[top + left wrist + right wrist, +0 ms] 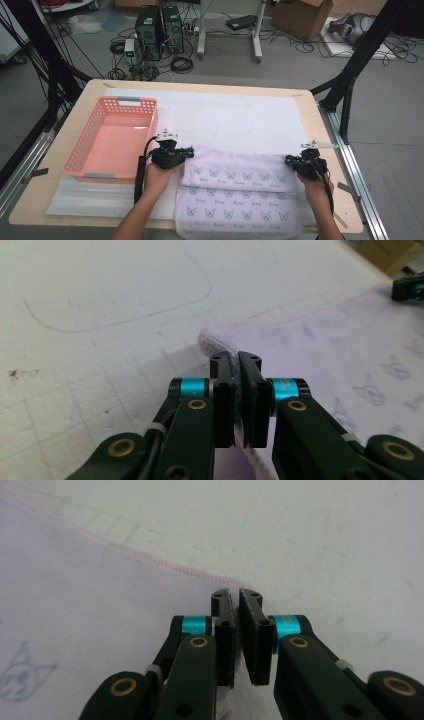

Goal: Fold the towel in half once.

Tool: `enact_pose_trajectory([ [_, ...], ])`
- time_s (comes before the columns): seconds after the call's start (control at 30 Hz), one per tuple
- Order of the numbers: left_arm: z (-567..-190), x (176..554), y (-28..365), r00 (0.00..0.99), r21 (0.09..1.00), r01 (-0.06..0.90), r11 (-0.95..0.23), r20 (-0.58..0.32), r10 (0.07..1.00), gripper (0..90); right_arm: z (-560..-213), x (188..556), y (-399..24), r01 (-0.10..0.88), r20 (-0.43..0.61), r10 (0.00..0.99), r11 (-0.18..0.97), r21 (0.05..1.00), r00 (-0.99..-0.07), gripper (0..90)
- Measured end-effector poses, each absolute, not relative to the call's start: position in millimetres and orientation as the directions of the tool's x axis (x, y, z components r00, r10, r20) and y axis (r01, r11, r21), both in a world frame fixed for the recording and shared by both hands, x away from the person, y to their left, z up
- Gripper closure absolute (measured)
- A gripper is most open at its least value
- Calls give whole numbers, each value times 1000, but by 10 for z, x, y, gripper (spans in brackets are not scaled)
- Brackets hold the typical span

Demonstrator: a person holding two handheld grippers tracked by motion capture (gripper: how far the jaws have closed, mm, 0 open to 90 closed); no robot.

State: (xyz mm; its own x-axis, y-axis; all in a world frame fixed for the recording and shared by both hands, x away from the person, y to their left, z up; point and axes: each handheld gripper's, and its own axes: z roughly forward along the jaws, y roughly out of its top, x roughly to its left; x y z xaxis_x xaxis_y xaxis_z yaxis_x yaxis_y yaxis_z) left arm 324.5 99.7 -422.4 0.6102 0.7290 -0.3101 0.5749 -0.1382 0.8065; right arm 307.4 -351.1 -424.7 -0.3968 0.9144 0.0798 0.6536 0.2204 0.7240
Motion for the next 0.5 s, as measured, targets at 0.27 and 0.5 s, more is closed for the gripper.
enact_pose_trajectory([
  [0.27, -4176, 2881, 1099, 655, 844, 524, -119, -310, 689, 846, -4079, 2623, -3595, 577, 123, 890, 176, 797, -440, 843],
  [0.5, -4128, 2549, 1173, 705, 869, 480, -122, -299, 643, 838, -4002, 2206, -3583, 530, 122, 866, 181, 829, -485, 843],
])
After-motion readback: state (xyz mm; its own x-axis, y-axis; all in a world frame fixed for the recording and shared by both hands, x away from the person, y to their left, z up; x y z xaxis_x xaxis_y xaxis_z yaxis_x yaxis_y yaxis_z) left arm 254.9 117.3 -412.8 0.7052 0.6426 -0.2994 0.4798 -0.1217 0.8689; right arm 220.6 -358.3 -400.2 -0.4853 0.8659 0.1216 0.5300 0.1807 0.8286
